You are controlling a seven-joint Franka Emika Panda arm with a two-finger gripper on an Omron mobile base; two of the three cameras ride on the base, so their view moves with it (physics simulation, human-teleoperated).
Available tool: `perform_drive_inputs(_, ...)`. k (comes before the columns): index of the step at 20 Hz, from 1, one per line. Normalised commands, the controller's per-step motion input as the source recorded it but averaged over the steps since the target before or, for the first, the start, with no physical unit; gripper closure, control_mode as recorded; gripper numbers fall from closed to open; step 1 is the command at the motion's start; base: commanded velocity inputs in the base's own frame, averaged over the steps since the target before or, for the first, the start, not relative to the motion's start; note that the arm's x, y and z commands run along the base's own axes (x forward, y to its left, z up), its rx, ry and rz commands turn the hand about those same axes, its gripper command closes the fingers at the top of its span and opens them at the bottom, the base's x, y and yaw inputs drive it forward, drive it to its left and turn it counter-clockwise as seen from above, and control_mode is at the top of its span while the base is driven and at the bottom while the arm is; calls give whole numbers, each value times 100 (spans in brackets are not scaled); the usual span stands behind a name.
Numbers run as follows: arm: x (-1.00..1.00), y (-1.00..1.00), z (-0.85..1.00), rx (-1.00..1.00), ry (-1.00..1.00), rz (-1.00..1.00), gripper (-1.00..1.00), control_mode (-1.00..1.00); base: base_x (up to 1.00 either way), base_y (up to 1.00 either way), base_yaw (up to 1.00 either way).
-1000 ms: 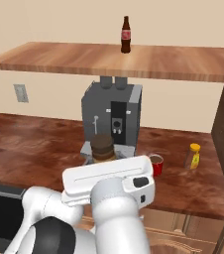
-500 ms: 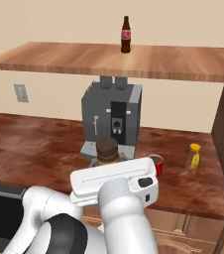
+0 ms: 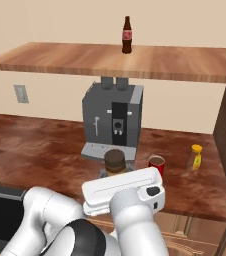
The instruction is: Pick the cinnamon and honey bottle from the shelves and place them next to the mug.
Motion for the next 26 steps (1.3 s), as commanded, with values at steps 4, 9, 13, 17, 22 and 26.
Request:
perform_drive_inputs(4,14,0,-38,0,-5,0,100,-100,0,0,0)
perform_drive_inputs(9,7,0,-16,1,-1,0,100,-100,0,0,0)
perform_drive_inputs(13,14,0,-35,3,0,0,100,-100,0,0,0)
perform_drive_inputs(17,35,0,-47,4,0,0,100,-100,0,0,0)
perform_drive_inputs(22,46,0,-33,3,0,0,100,-100,0,0,0)
perform_drive_inputs(26,20,0,-6,1,0,0,100,-100,0,0,0)
